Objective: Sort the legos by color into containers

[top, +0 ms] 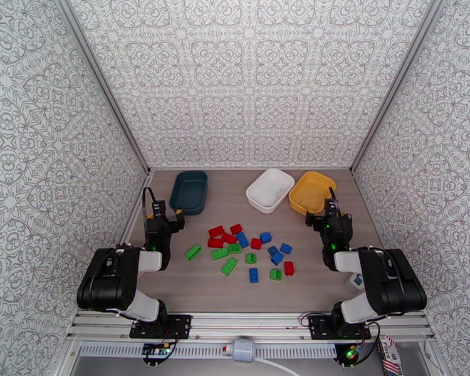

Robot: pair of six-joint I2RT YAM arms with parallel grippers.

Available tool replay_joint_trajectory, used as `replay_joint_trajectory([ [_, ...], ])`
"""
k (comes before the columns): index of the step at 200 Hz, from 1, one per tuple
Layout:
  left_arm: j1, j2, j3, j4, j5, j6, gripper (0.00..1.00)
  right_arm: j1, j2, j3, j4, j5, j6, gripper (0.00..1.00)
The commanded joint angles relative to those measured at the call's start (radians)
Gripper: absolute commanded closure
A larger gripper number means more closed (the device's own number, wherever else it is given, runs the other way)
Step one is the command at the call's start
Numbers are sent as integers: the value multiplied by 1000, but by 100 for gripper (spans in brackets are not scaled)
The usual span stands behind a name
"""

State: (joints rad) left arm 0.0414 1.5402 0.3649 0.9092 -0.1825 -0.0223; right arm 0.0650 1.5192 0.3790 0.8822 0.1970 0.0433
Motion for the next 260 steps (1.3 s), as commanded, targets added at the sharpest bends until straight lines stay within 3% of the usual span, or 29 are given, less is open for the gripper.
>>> replay_joint_trajectory([
  [1, -2, 5, 15, -4, 24, 16, 1, -10, -3, 1, -3, -13, -11, 1],
  [260, 18, 1, 16, -13, 65, 4, 1, -10, -2, 2, -2, -13, -10, 1],
])
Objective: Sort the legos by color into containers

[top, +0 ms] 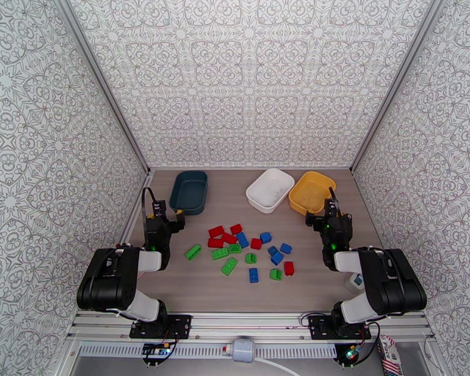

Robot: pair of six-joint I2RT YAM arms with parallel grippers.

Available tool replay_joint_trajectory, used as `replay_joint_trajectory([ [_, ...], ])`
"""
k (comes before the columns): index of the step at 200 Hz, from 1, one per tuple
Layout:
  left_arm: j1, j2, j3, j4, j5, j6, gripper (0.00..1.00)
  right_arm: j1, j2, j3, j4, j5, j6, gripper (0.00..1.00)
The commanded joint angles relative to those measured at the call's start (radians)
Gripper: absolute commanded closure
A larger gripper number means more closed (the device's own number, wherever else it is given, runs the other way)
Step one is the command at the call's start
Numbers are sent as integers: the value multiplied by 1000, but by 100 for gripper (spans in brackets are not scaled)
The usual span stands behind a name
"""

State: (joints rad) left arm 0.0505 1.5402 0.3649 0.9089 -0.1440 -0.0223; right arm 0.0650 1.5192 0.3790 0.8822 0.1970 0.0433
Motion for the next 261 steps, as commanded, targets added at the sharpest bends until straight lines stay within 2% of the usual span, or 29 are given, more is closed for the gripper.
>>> replay_joint_trajectory([
  [1, 9, 1, 16, -12, 27, 4, 1, -10, -2, 2, -3, -13, -10, 1],
  [118, 14, 0, 16, -13, 38, 0, 1, -10, -3, 0, -2, -13, -10, 1],
  [143, 18, -40, 0, -20, -48, -37, 1, -10, -11, 7, -16, -1, -3, 1],
  [155, 19, -72, -8, -33, -48, -36, 1, -10, -27, 14, -44, 17, 5, 1],
  [174, 15, -177, 39, -224, -109, -62, 1, -10, -80, 29, -110, 59, 15, 1],
  [197, 1, -276, 169, -561, -163, -103, 1, -11, -187, 69, -272, 126, 44, 1],
  [227, -22, -331, 389, -997, -188, -271, 1, -11, -289, 295, -824, 203, 173, 1],
  [244, -37, -315, 509, -1207, -151, -343, 1, -11, -275, 448, -1119, 168, 265, 1],
  [261, -58, -286, 580, -1331, -103, -390, 1, -12, -253, 541, -1342, 136, 383, 1],
])
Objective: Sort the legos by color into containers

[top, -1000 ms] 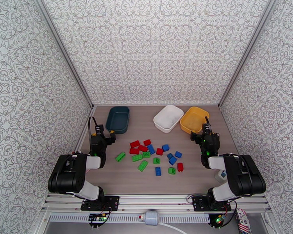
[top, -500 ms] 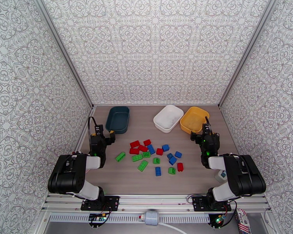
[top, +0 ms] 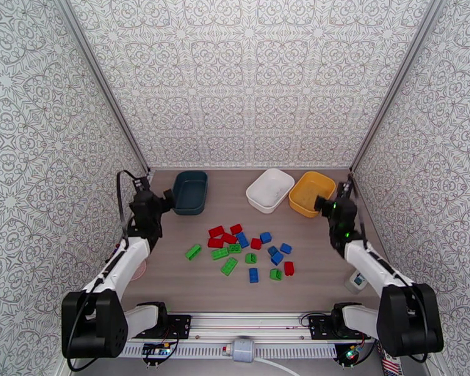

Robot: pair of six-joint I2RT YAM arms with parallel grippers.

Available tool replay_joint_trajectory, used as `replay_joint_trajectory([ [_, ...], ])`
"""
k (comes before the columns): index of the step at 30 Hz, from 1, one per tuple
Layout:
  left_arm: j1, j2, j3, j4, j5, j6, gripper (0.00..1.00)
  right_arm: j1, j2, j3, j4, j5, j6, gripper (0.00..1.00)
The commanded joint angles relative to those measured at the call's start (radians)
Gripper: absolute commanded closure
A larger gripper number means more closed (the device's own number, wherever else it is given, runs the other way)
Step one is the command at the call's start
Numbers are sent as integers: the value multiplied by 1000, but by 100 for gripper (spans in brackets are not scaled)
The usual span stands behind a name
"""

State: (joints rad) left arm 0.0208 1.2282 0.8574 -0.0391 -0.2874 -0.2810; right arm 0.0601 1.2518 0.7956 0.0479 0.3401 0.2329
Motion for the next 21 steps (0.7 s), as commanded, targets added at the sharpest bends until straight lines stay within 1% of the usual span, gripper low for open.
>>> replay_joint_trajectory([
  [1, -30, 28, 90, -391, 41, -135, 1, -8, 15, 129, -519, -10, 200, 1],
  [2, -42, 31, 104, -427, 45, -165, 1, -10, 16, 151, -585, -39, 233, 1],
  [3, -52, 29, 110, -455, 64, -200, 1, -16, 12, 169, -649, -98, 247, 1],
  [5, -64, 0, 107, -488, 136, -285, 1, -21, -9, 183, -733, -213, 259, 2],
  [8, -89, -50, 74, -494, 276, -401, 1, -22, -64, 171, -819, -354, 289, 13],
  [10, -144, -73, 56, -513, 321, -463, 2, -21, -103, 145, -852, -429, 309, 19],
  [11, -184, -82, 46, -517, 321, -485, 3, -20, -117, 131, -867, -458, 320, 20],
  [15, -456, -114, 9, -525, 207, -612, 3, 10, -161, 77, -905, -555, 336, 24],
  [19, -732, -86, -14, -502, 74, -753, 3, 97, -183, 32, -940, -573, 365, 24],
  [21, -832, -49, -6, -488, 32, -792, 3, 151, -193, -3, -940, -568, 388, 24],
])
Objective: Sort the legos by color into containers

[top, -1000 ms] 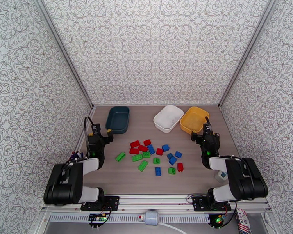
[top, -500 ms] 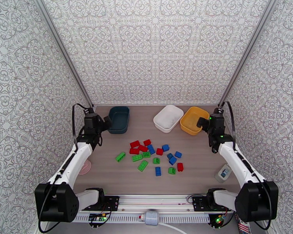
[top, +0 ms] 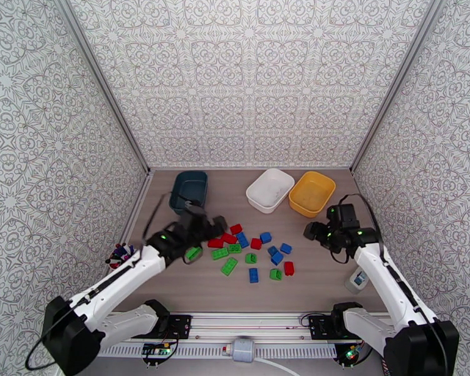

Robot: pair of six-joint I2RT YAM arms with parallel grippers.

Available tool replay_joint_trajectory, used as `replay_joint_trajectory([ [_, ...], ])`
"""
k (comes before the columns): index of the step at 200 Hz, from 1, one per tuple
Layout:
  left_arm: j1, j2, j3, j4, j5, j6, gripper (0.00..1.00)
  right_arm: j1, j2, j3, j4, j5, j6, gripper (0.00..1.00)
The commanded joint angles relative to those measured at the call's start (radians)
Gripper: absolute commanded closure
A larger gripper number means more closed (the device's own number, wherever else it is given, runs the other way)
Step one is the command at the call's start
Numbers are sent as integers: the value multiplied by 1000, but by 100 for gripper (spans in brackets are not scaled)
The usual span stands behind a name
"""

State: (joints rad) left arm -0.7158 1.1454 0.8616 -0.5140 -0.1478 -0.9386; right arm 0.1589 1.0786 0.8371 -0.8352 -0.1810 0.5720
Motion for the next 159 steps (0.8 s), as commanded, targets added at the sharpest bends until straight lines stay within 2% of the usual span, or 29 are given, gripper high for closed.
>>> replay_joint_trajectory([
  [1, -135, 62, 1, -5, -119, -146, 3, 84, -26, -61, -56, -41, 62, 24],
  [23, -197, 174, 59, 10, -100, -134, 3, 177, -31, -102, -51, -20, 104, 23],
  [51, -196, 286, 146, -16, -73, -120, 2, 274, -14, -148, -38, 22, 156, 23],
  [94, -171, 297, 137, 51, -81, -149, 1, 354, 4, -184, -25, 43, 183, 27],
  [159, -149, 308, 123, 77, -67, -153, 1, 430, 131, -143, -13, 79, 192, 28],
])
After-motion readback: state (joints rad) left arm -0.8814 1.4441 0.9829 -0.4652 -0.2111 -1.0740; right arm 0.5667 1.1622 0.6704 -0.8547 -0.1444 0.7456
